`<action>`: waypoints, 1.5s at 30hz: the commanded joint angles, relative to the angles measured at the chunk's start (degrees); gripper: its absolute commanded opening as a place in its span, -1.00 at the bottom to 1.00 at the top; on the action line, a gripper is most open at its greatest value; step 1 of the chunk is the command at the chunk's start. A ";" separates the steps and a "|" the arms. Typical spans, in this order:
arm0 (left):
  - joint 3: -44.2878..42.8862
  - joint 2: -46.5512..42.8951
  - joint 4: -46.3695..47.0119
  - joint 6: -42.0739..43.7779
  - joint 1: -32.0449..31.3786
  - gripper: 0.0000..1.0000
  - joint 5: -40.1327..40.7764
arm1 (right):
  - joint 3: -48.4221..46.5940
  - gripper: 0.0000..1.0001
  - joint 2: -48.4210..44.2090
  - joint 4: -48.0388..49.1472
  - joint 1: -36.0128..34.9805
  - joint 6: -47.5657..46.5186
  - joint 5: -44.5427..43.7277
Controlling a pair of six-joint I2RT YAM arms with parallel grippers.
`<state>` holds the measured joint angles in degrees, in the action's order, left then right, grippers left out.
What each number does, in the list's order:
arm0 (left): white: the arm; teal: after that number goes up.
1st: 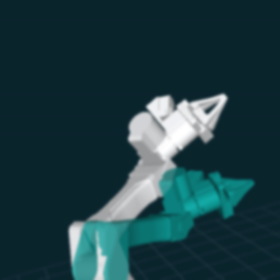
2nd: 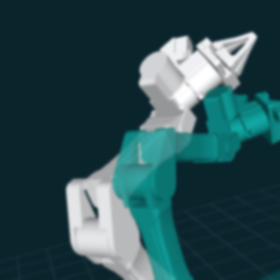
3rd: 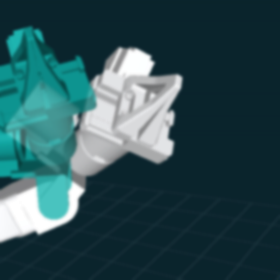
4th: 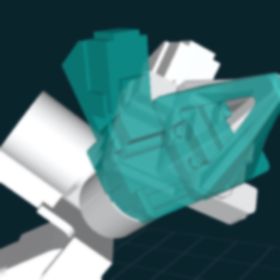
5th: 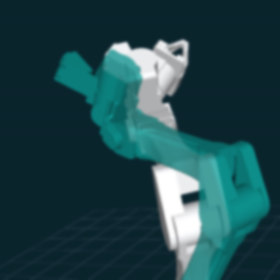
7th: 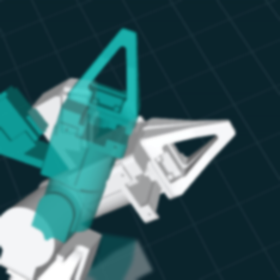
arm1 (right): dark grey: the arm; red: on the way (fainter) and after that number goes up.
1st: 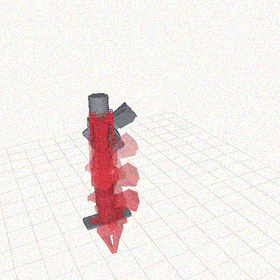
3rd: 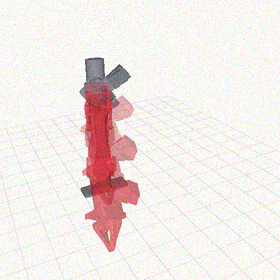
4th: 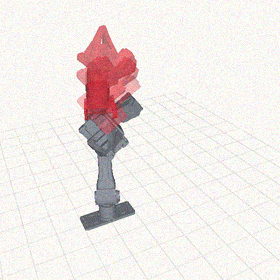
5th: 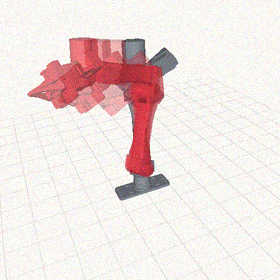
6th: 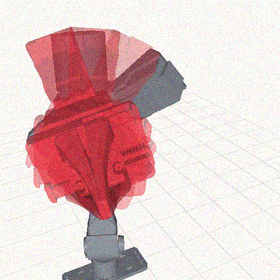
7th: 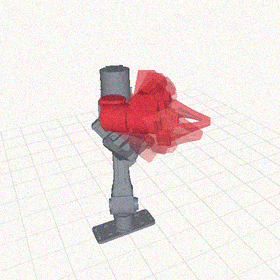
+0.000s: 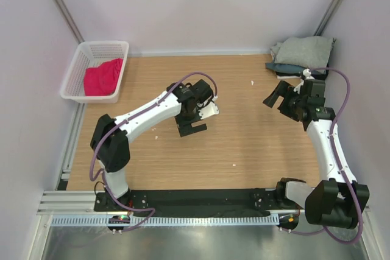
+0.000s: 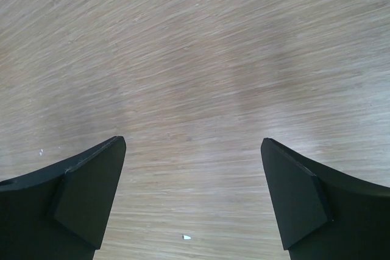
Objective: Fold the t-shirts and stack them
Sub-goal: Grab the tshirt from the pile
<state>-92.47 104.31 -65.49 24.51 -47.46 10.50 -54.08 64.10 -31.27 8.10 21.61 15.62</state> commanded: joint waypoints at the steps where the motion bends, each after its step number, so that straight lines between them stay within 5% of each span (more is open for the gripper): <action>1: -1.40 -0.07 -1.13 0.89 -0.61 0.99 0.57 | 1.08 0.99 -1.87 1.56 0.34 0.36 0.73; 17: -7.54 0.10 3.61 1.15 3.15 0.99 3.03 | 0.74 0.99 -0.11 1.38 1.74 -6.21 1.61; 24: -27.63 6.06 13.29 -6.57 24.74 0.99 8.39 | -5.58 0.99 6.82 -0.54 2.01 -16.84 9.52; 30: -37.87 12.23 12.76 -21.07 42.07 0.99 2.25 | -20.34 0.99 20.70 0.67 0.96 -19.32 2.06; 34: -34.90 12.85 15.90 -19.41 46.84 0.91 3.12 | -31.49 0.99 29.49 1.30 -3.69 -28.69 -6.28; 37: -35.64 16.42 16.03 -22.30 55.68 0.73 -6.58 | -41.22 0.99 39.84 -1.68 -5.02 -28.12 -7.03; 45: -40.77 26.72 15.84 -20.64 60.38 0.79 -9.00 | -39.96 0.99 41.82 -2.48 -10.01 -30.22 -6.12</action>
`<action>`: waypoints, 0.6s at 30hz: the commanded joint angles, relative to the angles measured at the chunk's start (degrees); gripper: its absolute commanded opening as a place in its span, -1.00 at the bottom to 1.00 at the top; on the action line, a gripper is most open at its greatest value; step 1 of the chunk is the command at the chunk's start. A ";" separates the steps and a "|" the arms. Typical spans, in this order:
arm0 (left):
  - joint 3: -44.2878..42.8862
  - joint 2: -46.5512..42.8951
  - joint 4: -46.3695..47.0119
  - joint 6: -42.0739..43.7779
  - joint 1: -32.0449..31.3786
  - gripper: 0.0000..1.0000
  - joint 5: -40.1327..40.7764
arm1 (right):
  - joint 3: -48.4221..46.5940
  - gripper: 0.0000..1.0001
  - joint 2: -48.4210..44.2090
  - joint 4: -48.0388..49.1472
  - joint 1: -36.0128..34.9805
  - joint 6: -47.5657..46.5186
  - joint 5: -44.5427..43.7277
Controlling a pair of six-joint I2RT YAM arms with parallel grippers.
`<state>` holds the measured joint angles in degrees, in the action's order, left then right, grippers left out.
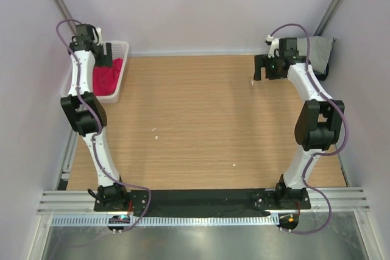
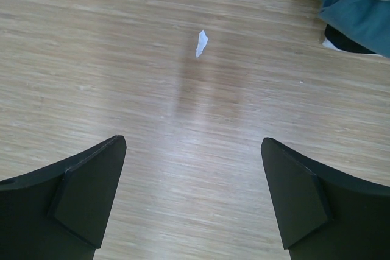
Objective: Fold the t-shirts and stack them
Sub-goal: Grab the tshirt from the pile
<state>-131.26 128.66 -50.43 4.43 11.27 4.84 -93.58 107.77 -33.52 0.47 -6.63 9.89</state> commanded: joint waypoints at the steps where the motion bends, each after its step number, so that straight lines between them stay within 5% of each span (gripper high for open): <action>1: -2.33 4.47 0.52 -0.99 2.87 0.79 -4.48 | -0.11 1.00 -2.03 -0.23 -3.45 -2.50 -0.22; 11: -1.63 12.14 -0.89 0.84 3.68 0.58 -11.61 | 0.23 0.99 -1.94 -1.03 -4.86 -2.77 -0.05; 16: -0.40 12.58 -1.07 1.46 3.50 -0.04 -13.54 | 2.61 0.99 -2.56 0.29 -4.86 -1.72 0.92; 18: -0.05 12.32 -1.33 1.73 3.50 -0.59 -13.46 | 2.53 1.00 -2.30 0.12 -4.87 -1.45 1.27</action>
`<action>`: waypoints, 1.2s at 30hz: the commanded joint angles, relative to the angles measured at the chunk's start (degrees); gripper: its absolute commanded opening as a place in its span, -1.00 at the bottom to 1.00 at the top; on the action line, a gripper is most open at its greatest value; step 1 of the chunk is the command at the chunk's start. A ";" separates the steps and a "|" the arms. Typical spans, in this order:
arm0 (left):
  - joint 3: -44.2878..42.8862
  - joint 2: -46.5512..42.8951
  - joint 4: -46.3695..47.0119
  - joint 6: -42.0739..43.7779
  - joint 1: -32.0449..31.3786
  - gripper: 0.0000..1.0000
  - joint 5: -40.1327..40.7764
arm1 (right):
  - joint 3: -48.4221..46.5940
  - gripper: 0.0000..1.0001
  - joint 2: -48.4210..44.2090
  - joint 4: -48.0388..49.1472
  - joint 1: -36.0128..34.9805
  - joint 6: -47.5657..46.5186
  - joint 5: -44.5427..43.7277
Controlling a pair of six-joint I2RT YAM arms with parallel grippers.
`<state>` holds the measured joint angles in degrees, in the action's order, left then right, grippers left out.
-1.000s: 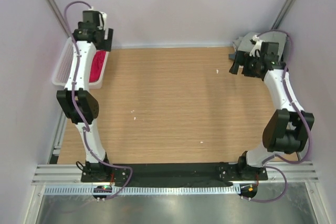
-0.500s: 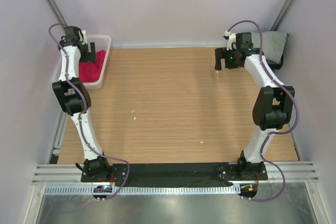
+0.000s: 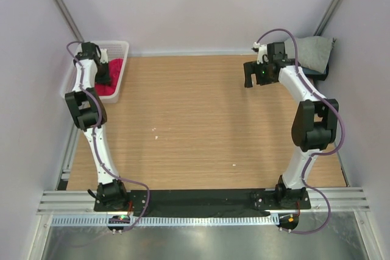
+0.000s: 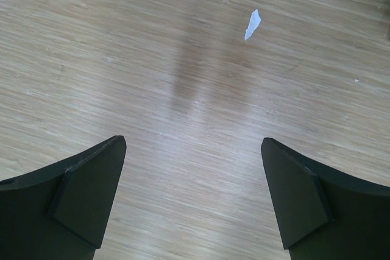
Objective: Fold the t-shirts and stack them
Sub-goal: Grab the tshirt from the pile, then move the tshirt to the center of the board
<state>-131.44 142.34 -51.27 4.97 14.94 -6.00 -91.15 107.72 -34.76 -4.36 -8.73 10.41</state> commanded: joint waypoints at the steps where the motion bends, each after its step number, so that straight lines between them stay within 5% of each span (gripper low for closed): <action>1: 0.39 -1.89 -0.59 1.18 -0.09 -0.94 -2.09 | 0.01 1.00 -2.17 1.45 -0.12 0.73 0.75; 10: 0.75 -22.70 2.29 -4.09 -1.49 -1.00 -12.89 | 0.63 1.00 -4.71 3.30 -0.12 -0.05 0.31; 15: -0.13 -36.84 13.45 -4.71 -8.51 -1.00 -15.09 | 0.54 1.00 -5.94 3.91 -0.21 0.29 0.31; 21: -2.96 -43.11 14.70 -6.82 -19.32 -0.96 -22.97 | 2.56 0.99 -7.44 4.26 -0.12 1.00 1.27; 22: -0.16 -45.81 14.70 -6.47 -21.68 -0.24 -23.44 | 3.00 0.99 -7.87 4.35 -0.12 1.00 1.27; 25: 5.30 -49.87 14.79 -6.91 -23.37 0.66 -19.24 | 3.44 0.99 -8.49 4.97 -0.12 1.44 1.10; 30: 19.17 -51.73 11.28 -3.67 -22.41 0.85 -5.97 | 3.26 0.99 -9.37 4.88 -0.12 0.83 -0.04; 36: 40.87 -52.08 8.46 -4.70 -21.97 0.69 -12.01 | 3.70 0.99 -11.83 -1.87 -0.21 -6.63 8.09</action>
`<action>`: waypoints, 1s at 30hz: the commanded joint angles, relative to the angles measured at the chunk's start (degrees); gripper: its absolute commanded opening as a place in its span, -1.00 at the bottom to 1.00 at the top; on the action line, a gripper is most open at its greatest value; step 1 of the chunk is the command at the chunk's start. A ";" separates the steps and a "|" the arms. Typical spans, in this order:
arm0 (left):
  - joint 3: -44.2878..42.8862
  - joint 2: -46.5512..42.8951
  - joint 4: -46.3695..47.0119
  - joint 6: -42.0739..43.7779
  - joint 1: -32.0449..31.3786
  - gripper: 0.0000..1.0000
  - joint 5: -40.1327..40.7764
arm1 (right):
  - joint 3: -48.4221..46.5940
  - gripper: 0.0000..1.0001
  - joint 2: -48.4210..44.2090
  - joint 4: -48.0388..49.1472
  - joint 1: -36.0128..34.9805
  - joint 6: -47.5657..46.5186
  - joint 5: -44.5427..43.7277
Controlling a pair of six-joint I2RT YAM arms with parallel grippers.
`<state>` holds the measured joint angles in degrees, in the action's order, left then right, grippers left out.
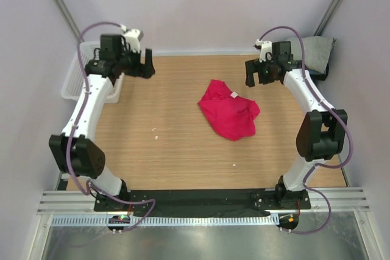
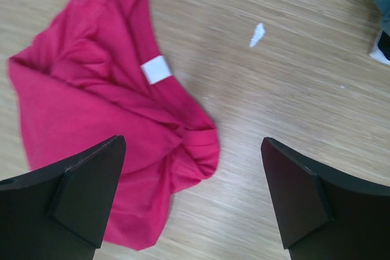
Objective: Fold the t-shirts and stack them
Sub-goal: Move the tshirt to the center of the board, then flatten the tshirt out
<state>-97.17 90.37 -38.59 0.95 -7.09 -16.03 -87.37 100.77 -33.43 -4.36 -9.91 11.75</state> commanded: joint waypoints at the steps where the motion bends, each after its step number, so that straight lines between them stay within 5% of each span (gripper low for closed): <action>1: 8.20 -0.02 -4.04 -3.12 -0.03 0.68 -3.73 | 0.44 0.99 -5.40 -4.35 -0.38 -6.43 8.62; 10: 16.57 3.23 1.58 -9.91 -0.29 0.58 -6.20 | 9.68 0.91 -2.96 -7.27 -3.81 -10.31 12.42; 19: 16.13 1.57 1.94 -10.62 -0.29 0.57 -7.35 | -3.75 0.90 11.09 -8.06 -3.90 -7.94 11.46; 30: 13.41 3.50 2.11 -10.09 -0.38 0.57 -6.64 | -8.78 0.84 15.51 -7.87 -5.48 -7.92 7.78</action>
<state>-80.03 93.65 -38.50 -9.26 -7.27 -22.17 -93.84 116.71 -41.54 -8.84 -17.43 22.11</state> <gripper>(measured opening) 0.785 0.921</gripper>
